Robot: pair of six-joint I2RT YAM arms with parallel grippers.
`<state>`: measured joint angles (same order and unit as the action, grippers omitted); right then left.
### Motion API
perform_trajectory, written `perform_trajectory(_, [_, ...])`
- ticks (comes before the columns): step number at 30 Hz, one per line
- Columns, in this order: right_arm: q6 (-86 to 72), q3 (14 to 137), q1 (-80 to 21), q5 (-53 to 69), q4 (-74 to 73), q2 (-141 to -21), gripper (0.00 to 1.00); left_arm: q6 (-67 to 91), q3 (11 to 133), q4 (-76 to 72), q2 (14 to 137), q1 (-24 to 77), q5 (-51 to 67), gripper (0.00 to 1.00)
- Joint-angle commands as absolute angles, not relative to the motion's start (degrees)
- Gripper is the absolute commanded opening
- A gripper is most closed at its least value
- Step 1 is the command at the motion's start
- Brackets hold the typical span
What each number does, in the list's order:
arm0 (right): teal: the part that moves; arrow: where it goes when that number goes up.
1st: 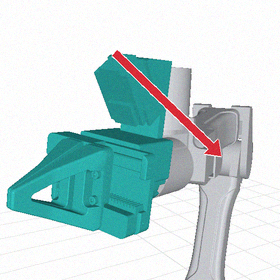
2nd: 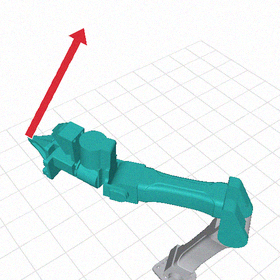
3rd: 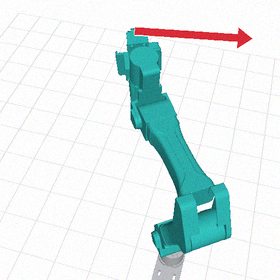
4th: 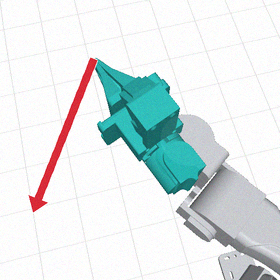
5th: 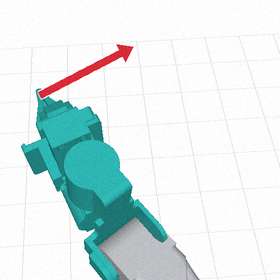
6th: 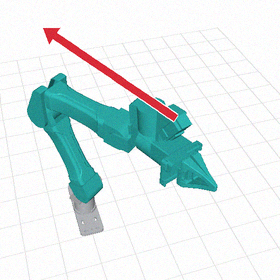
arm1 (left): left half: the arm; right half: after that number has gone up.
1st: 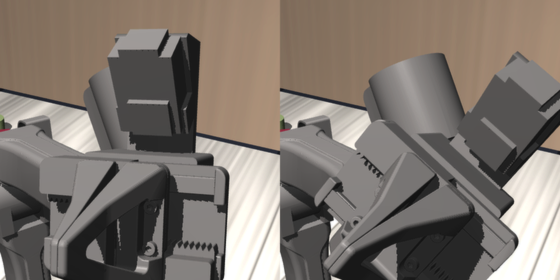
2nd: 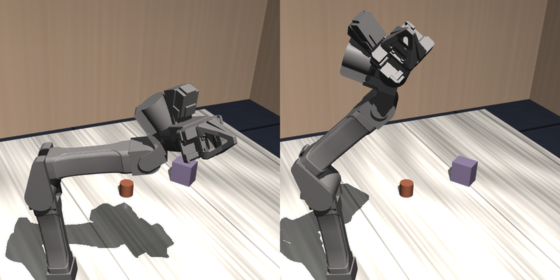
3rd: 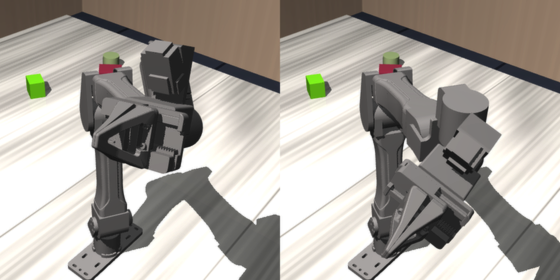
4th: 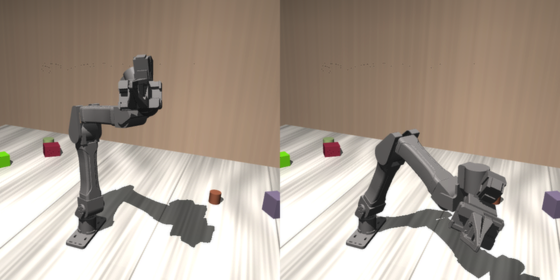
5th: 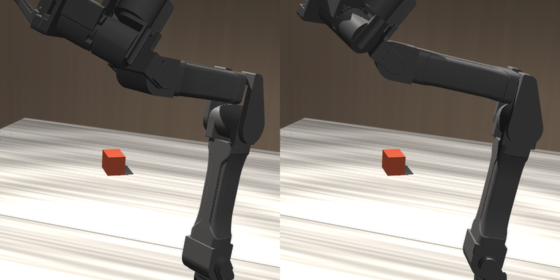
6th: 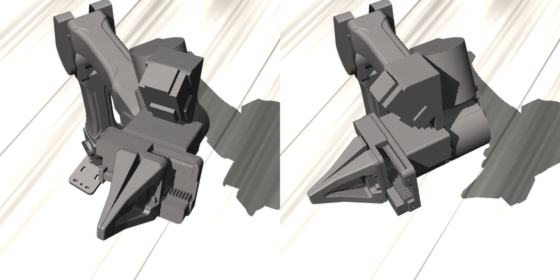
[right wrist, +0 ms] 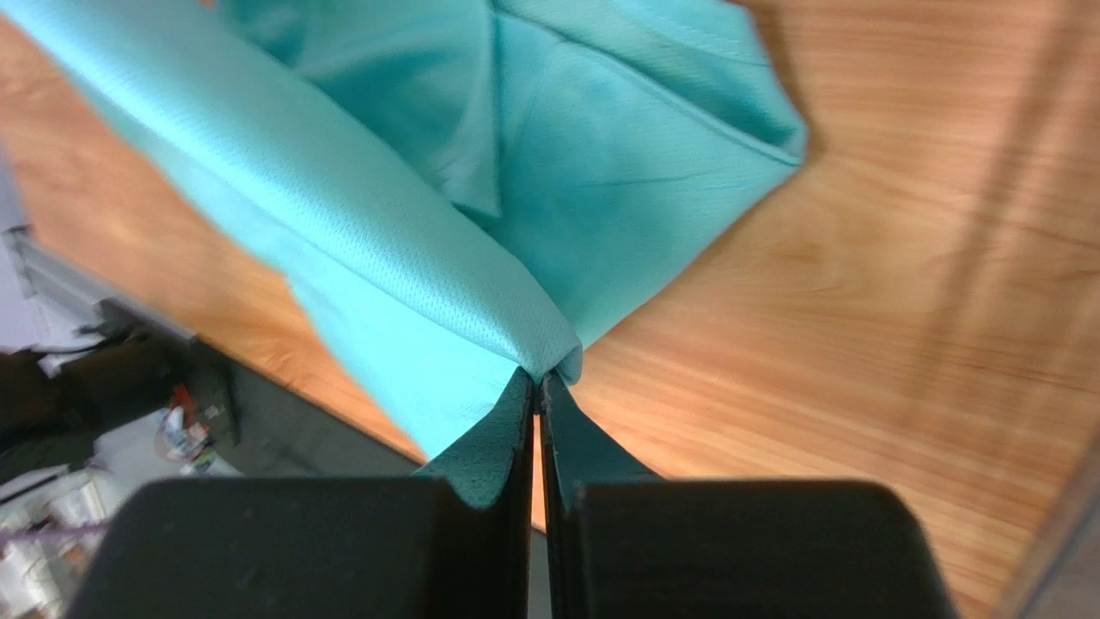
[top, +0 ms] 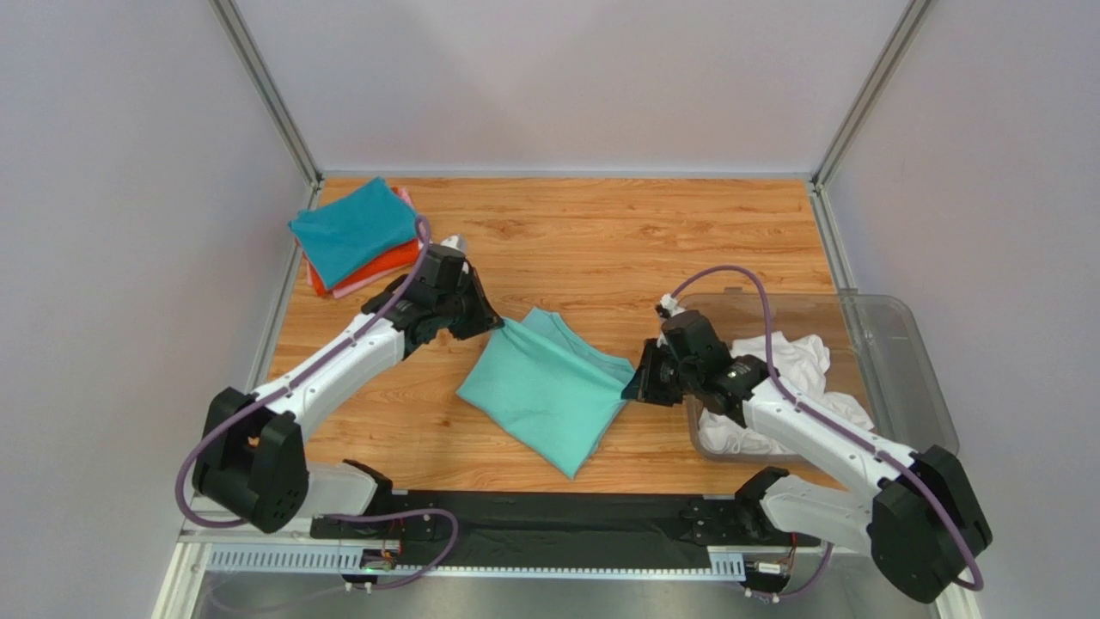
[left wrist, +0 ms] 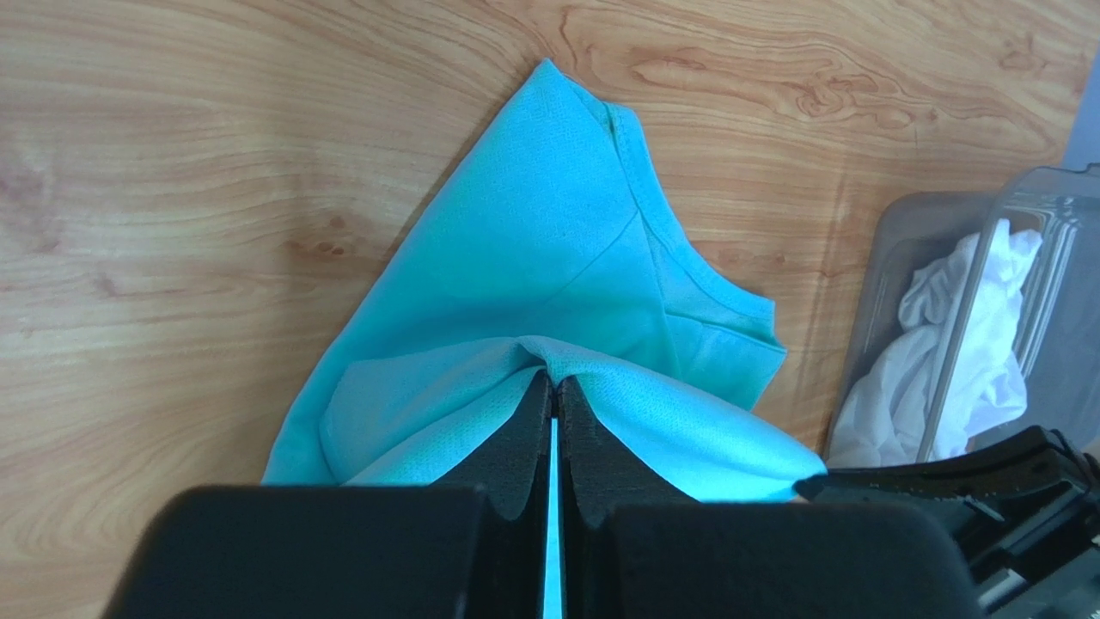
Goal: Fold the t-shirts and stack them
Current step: Fold the tshirt
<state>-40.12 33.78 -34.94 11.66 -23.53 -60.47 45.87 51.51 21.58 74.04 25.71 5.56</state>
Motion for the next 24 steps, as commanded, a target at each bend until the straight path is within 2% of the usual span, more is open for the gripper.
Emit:
perform_trajectory(1, [-37.1,37.1,-34.5,0.1,-26.2,-64.5,0.0,43.9,55.3,18.8,77.5,26.3,4.4,0.0])
perform_trajectory(7, [-34.5,39.4,-34.5,-9.5,-23.7,-73.8,0.0,42.8,60.0,17.8,86.1,26.5,5.1,0.0])
perform_trajectory(14, [-34.4,42.6,-34.4,-12.4,-21.4,-85.2,0.0,41.8,65.6,18.8,97.4,26.9,4.9,0.0])
perform_trajectory(24, [-34.0,43.9,-34.4,-14.5,-21.4,-86.4,0.0,41.7,71.5,22.8,109.2,26.9,0.6,0.0])
